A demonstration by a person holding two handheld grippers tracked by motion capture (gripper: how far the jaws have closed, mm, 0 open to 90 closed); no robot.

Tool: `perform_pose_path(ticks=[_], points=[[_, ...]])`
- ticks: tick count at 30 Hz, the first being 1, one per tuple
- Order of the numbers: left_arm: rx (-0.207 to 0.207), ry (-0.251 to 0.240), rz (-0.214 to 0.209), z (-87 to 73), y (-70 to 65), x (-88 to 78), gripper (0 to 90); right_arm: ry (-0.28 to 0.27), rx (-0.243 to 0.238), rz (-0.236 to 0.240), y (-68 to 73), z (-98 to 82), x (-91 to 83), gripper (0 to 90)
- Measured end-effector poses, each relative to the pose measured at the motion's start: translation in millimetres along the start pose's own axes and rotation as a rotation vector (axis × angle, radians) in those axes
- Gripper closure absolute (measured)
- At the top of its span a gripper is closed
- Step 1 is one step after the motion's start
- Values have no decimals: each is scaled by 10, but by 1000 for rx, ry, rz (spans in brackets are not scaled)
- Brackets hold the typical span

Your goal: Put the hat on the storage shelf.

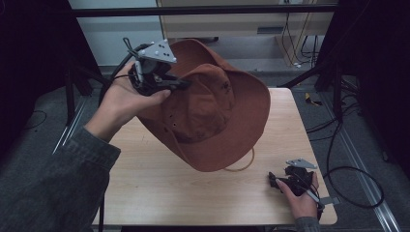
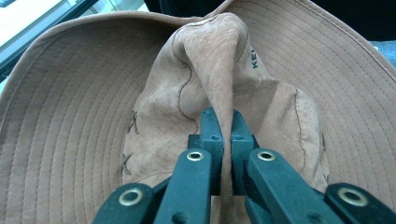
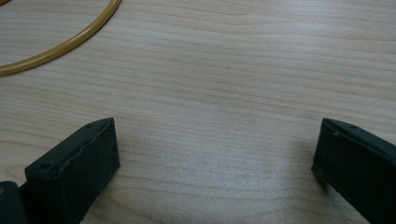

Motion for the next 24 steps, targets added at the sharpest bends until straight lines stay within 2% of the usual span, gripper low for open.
perform_pose_path(ticks=[15, 24], points=[[23, 17, -34, 137, -153, 311, 886, -2, -3, -1, -6, 1, 2, 5], [34, 17, -42, 230, -218, 406, 886, -1, -4, 3, -2, 1, -1, 5]])
Point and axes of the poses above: each handheld gripper's, and its own axes: x roughly forward along the jaws, z roughly out of its top, y roughly to its left, the point moved 9 cm from there along x, roughly forward along the jaws, and after that the axes turned 7 degrees about -x, right-handed, at the moved point
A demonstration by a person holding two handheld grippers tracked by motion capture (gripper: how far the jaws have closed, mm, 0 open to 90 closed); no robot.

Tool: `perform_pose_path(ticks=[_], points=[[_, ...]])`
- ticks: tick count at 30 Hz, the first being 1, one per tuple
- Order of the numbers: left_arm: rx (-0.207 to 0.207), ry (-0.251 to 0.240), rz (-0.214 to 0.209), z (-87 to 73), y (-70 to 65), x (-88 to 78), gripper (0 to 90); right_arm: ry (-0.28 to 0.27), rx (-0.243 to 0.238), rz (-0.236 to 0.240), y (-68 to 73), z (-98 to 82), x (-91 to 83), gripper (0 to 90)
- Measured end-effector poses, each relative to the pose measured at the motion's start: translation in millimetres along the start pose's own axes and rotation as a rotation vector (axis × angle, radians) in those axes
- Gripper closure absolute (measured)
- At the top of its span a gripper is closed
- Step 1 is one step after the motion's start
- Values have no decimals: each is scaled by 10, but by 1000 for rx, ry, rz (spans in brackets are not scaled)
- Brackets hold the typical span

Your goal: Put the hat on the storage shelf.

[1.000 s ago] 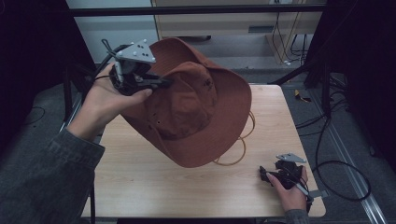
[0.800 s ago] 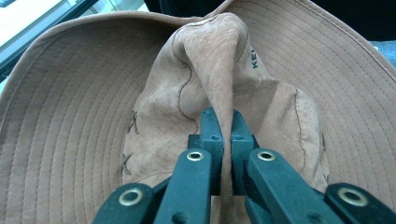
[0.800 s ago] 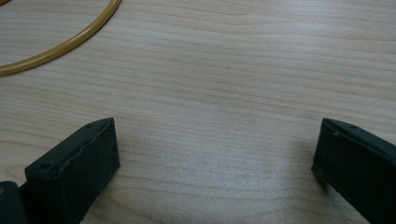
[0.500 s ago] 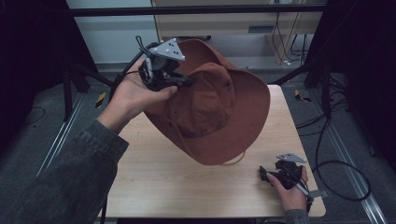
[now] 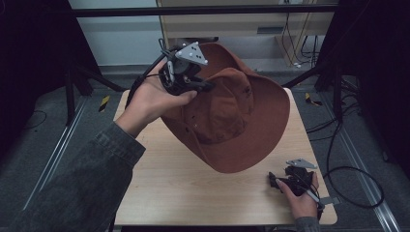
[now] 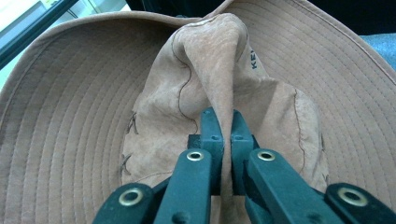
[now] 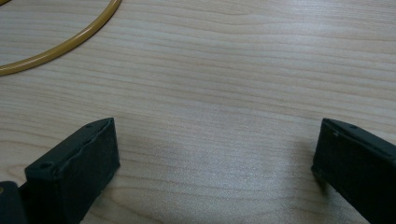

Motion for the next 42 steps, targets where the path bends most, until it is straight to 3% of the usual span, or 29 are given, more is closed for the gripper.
perform_pose_path(ticks=[14, 29, 42], points=[[11, 20, -20, 146, -57, 296, 886, -1, 0, -2, -2, 1, 1, 5], [-4, 51, -28, 185, -16, 524, 886, -1, 0, -2, -2, 1, 1, 5], [-21, 104, -35, 127, 23, 830, 885, -2, 1, 1, 1, 1, 0, 4]])
Point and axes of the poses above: each handheld gripper's, and its own axes: x roughly forward along the jaws, z roughly out of its top, y roughly to its left, the point moved 9 cm from there along x, roughly forward along the jaws, and after that the axes turned 7 degrees about -x, right-handed, at the moved point
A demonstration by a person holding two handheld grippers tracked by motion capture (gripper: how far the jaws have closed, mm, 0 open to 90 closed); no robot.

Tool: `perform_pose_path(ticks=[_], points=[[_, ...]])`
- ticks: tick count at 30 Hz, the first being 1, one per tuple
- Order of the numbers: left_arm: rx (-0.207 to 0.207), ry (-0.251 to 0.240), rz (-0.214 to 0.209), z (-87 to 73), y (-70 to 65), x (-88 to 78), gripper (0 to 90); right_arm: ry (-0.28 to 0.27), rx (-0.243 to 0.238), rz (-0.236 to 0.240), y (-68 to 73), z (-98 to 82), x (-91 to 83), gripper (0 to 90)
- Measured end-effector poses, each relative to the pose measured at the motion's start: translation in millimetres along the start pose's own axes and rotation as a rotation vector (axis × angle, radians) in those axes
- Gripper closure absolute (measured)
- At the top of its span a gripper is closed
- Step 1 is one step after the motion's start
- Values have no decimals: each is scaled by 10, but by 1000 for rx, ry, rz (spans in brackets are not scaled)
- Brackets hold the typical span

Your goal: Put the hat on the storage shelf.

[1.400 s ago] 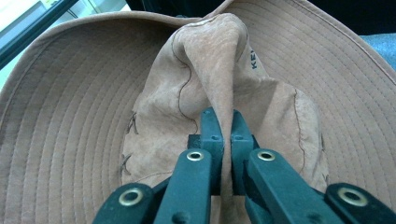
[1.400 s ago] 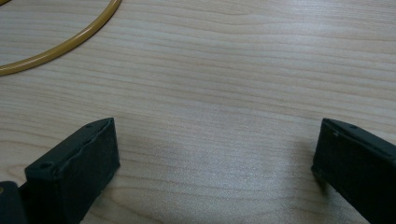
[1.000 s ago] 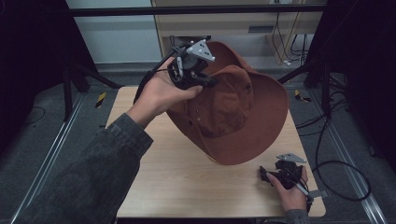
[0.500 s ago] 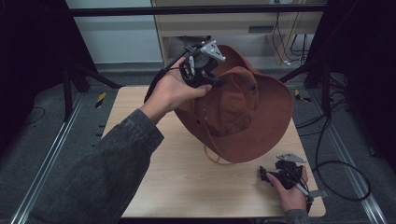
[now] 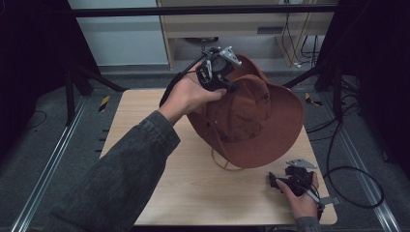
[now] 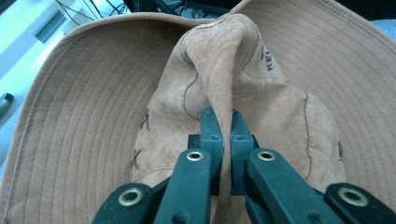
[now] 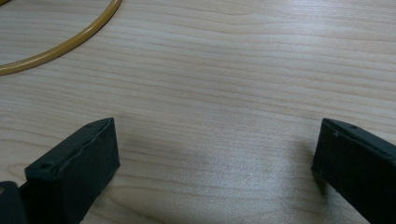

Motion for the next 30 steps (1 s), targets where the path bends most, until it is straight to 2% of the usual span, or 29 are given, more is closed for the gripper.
perform_pose_path(ticks=[11, 15, 24, 30], points=[[-35, 18, 2, -60, 83, 161, 879, -1, 0, -1, -1, 1, 0, 5], [-29, 35, -6, -89, 69, 218, 876, -1, 1, -1, -1, 1, 0, 5], [-47, 34, -19, -140, 89, 243, 861, -1, 0, -1, -1, 1, 0, 5], [-53, 17, -34, -113, 53, 242, 861, -1, -1, -2, -3, 1, 0, 5]])
Point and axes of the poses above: each handheld gripper's, and its own axes: x roughly forward along the jaws, z roughly out of its top, y roughly to its left, the point moved 9 cm from there along x, roughly forward along the jaws, and after that the axes turned 7 degrees about -x, right-handed, at the moved point
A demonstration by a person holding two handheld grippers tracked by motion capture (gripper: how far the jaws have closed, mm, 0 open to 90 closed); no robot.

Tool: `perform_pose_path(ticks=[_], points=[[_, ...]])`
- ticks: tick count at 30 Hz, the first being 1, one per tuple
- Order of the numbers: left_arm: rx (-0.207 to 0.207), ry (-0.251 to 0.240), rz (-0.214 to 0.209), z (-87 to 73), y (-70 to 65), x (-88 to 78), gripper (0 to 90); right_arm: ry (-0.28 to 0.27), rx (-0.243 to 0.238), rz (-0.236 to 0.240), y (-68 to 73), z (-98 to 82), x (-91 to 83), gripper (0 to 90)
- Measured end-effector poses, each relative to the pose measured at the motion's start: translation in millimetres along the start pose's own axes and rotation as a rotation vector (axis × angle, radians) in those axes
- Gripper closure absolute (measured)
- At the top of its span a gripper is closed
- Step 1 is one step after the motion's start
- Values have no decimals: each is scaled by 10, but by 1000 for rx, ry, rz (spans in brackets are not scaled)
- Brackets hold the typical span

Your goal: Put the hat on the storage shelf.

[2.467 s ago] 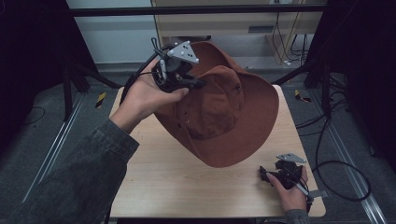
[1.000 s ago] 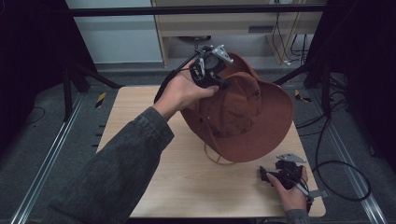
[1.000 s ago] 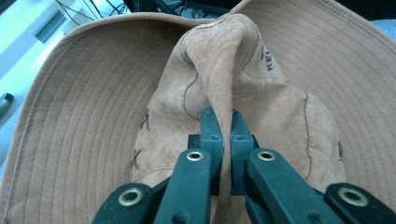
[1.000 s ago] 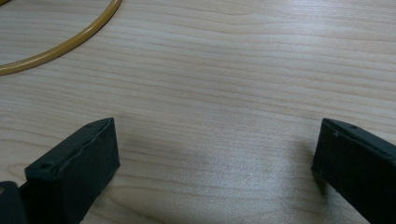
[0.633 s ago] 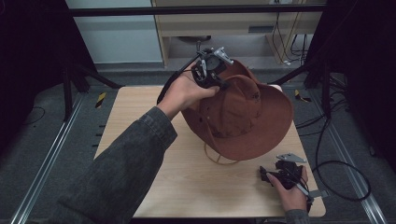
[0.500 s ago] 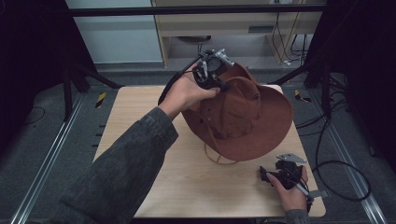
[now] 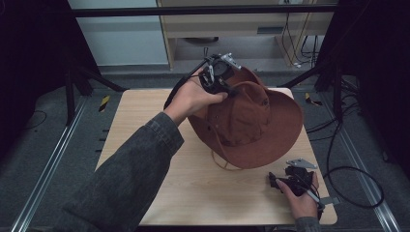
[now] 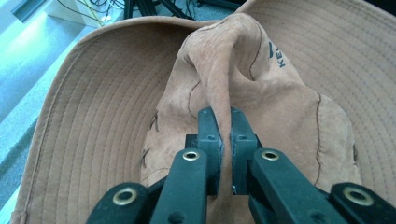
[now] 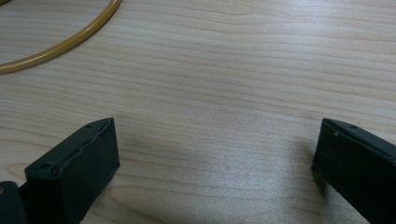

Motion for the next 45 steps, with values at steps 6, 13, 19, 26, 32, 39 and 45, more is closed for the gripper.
perform_pose_path(ticks=[6, 13, 19, 26, 32, 39, 45], points=[[12, 4, -4, 7, -58, 40, 857, 0, -8, -2, -12, -1, -1, 5], [4, 8, -2, -12, -28, 67, 838, 0, -7, -2, -12, 0, -2, 5], [-1, -7, 21, -21, -2, 58, 736, 0, -7, -3, -13, -1, -2, 5], [-8, -22, 28, -35, 18, 50, 588, 0, -7, -4, -13, -1, -2, 4], [-19, -41, 31, -14, 6, -13, 428, 0, -7, -3, -13, -1, -2, 4], [-14, -50, 13, -23, -63, -119, 251, 0, -7, -3, -13, -1, -2, 5], [-4, -35, -1, -95, -121, -237, 167, 1, -7, -3, -13, -1, -3, 5]])
Point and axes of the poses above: each handheld gripper's, and its own axes: x roughly forward along the jaws, z roughly out of its top, y roughly to its left, the point moved 9 cm from there along x, roughly forward along the jaws, and after that the axes turned 7 degrees about -x, right-handed, at the moved point
